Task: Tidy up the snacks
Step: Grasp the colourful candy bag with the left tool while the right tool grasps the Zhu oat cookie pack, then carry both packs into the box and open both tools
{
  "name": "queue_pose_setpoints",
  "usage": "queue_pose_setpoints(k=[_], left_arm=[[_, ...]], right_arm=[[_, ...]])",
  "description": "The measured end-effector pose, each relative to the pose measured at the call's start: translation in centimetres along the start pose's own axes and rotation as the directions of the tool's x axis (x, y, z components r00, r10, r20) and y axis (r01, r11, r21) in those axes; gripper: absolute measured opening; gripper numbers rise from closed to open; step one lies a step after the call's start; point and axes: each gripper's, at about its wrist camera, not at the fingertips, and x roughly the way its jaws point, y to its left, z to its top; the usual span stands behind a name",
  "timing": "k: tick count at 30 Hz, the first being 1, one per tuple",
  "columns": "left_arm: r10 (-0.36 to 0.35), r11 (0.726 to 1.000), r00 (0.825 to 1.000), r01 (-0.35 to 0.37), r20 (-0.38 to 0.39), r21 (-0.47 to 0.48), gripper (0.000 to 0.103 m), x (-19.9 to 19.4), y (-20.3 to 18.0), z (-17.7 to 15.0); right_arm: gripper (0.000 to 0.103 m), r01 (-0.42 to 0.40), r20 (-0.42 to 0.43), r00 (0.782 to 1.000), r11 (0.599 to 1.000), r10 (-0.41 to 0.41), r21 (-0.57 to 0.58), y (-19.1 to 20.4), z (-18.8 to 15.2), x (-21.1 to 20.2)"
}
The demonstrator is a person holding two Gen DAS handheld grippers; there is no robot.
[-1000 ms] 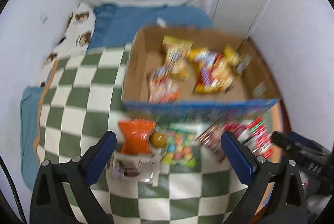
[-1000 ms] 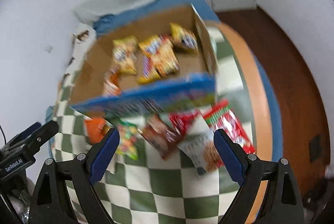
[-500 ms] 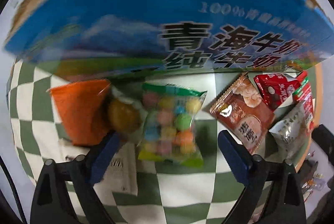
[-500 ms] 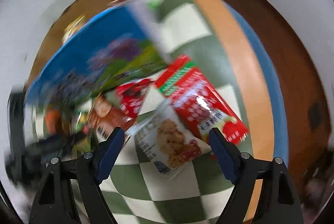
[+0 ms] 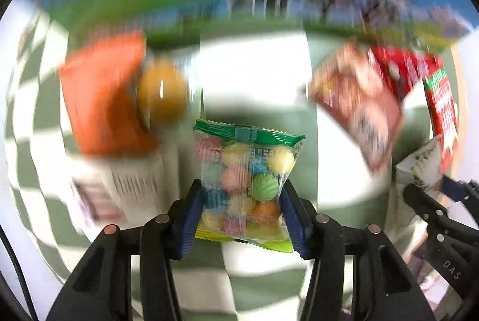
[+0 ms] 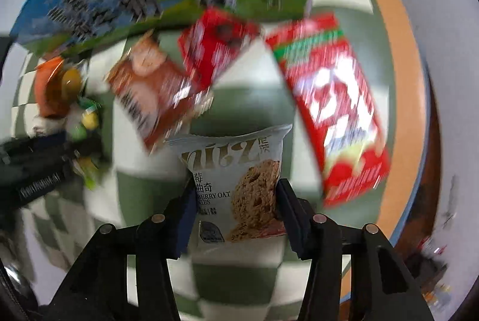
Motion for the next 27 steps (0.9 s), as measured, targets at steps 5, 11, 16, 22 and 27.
queue_pose_setpoints(k=[5, 11, 16, 22, 27], left_arm=[[-0.091, 0.995, 0.994, 0.088, -0.068, -0.050, 0.050, 2.5, 0.6, -2.6], [-0.101, 0.994, 0.992, 0.098, -0.081, -0.045, 0.050, 3.7, 0.8, -2.2], [-0.071, 0.997, 0.997, 0.070, -0.041, -0.027, 0.046, 2.2, 0.1, -2.0], [-0.122, 0.992, 0.992, 0.123, 0.023, -0.041, 0.045, -1.6, -0.4, -3.6], [-0.236, 0.967, 0.963, 0.246, 0.133, -0.063, 0.045, -8.9, -0.2, -2.6]], right_arm=[[0.055, -0.071, -0.045, 0.996, 0.996, 0.074, 0.054, 0.5, -3.3, 1.0], [0.062, -0.055, -0.047, 0.997, 0.996, 0.058, 0.074, 0.9, -4.0, 2.7], [0.055, -0.049, -0.011, 0.999, 0.997, 0.050, 0.064, 1.5, -5.3, 2.7], [0.049, -0.133, 0.042, 0.991, 0.984, 0.129, 0.122, 0.2, -6.6, 0.1], [0.049, -0.276, 0.136, 0.957, 0.951, 0.258, 0.137, -0.1, -5.4, -5.9]])
